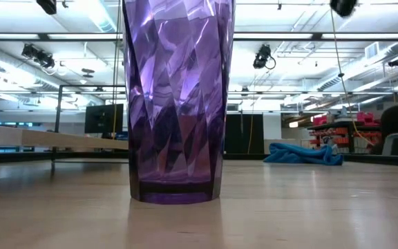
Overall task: Stack small to large cups/mugs on shelf
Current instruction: Move the brown cup to the center of the table
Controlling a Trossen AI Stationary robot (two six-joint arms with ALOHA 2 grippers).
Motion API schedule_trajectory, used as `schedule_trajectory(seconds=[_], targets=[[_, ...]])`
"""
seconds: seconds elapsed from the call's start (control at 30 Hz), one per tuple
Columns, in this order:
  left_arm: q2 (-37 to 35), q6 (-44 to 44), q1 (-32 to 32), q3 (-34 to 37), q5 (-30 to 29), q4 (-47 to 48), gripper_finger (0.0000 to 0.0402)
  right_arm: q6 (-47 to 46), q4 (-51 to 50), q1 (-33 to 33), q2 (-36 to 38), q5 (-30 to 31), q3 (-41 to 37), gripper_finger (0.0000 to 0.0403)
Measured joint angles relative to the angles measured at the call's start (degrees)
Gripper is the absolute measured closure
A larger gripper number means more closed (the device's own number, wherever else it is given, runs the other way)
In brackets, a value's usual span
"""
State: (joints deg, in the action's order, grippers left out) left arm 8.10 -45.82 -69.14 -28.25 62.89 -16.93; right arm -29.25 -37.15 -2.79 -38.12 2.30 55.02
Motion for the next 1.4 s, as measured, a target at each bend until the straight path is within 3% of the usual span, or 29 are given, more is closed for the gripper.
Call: schedule_trajectory(seconds=[0.17,0.3,0.6,0.97,1.17,1.4], targets=[[0.00,0.06,0.00,0.00,0.00,0.01,0.0372,-15.09,-22.85,-2.80,-8.46,2.43,3.23,0.0387],[0.00,0.08,0.00,0.00,0.00,0.02,0.0367,-26.47,-30.26,-10.69,-12.60,2.42,1.05,0.0387],[0.00,0.12,-0.02,0.00,0.00,0.02,0.0371,-55.92,-28.96,-34.97,-18.83,6.63,-2.23,0.0387],[0.00,0.03,-0.01,0.00,0.00,0.10,0.0365,-86.31,-28.20,-52.87,-28.45,6.15,-2.23,0.0387],[0.00,-0.03,0.00,0.00,0.00,0.11,0.0373,-94.09,-21.14,-57.73,-33.95,4.00,-2.23,0.0387],[0.00,-0.04,0.00,0.00,-0.01,0.52,0.0375,-92.25,-12.22,-58.25,-39.11,3.85,-2.23,0.0387]])
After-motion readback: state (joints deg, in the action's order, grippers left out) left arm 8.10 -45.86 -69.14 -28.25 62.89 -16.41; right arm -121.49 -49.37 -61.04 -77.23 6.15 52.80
